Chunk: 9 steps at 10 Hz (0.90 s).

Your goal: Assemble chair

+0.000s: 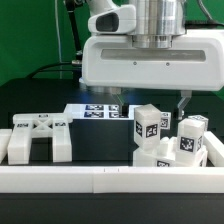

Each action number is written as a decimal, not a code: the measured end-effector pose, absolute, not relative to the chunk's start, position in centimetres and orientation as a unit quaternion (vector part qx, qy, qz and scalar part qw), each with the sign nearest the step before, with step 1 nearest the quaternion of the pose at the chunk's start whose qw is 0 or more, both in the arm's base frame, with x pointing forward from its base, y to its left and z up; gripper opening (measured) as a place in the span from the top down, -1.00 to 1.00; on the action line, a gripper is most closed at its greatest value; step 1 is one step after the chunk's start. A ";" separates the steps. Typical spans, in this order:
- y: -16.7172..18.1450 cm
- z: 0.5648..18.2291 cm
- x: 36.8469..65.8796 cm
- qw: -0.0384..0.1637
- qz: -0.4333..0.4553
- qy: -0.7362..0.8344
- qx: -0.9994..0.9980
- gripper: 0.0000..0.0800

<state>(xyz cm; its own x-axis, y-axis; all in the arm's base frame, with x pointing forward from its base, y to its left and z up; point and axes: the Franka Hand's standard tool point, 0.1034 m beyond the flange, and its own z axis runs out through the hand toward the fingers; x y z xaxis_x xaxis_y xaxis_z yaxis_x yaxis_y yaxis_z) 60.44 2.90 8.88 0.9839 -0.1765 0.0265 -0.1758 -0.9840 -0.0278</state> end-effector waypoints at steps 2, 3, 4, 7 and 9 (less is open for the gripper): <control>2.6 8.9 60.4 0.011 -0.015 0.013 -1.000 -0.62; 2.5 8.9 60.5 0.011 -0.015 -0.004 -1.000 -0.62; 2.4 8.9 60.5 0.010 -0.016 -0.026 -0.999 -0.30; 2.4 8.9 60.5 0.011 -0.016 -0.018 -1.000 0.26; 2.4 8.9 60.5 0.011 -0.016 -0.009 -1.000 0.26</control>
Offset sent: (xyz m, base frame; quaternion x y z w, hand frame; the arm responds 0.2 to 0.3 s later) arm 0.0049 -0.0015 0.0032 0.0057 -0.0026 -0.1327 0.9911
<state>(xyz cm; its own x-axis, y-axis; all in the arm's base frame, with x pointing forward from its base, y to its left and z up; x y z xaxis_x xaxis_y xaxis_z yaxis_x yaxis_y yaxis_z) 60.52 2.36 8.91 0.9993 0.0179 0.0330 0.0186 -0.9996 -0.0220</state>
